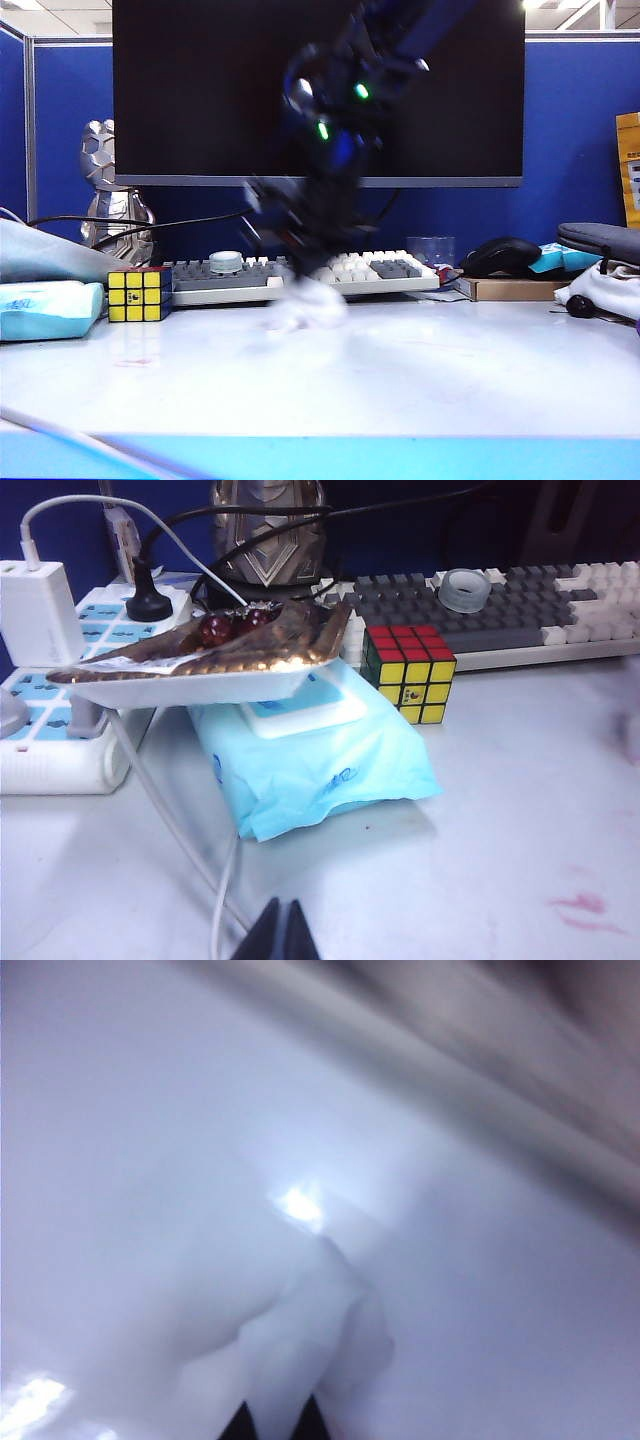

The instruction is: Use the wet wipes on the table to wipe the cherry juice off the table, then put the wipes back on the table.

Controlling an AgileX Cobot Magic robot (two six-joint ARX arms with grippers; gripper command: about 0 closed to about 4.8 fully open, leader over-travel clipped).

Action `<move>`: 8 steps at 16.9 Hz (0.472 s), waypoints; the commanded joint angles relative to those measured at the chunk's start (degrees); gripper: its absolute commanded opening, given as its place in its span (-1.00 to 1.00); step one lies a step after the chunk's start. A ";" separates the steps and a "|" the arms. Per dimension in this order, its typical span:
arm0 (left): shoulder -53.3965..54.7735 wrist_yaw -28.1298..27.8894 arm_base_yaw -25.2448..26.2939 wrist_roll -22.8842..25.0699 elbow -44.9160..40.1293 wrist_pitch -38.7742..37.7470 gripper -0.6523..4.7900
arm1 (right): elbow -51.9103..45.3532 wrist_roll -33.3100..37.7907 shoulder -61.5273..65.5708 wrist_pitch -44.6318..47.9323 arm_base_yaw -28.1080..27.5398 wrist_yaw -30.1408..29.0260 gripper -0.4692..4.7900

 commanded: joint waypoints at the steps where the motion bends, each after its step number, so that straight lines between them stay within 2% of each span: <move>1: -0.17 0.37 -0.04 0.44 -0.13 -0.44 -0.74 | 5.29 -0.15 3.56 -6.19 1.97 -10.08 -0.82; 3: -0.17 0.37 -0.07 0.44 -0.13 -0.44 -0.74 | 5.81 0.15 5.16 -10.05 2.97 -6.10 -0.82; 8: -0.17 0.37 -0.07 0.44 -0.13 -0.44 -0.74 | 5.75 2.43 7.72 -16.57 2.27 12.79 -0.82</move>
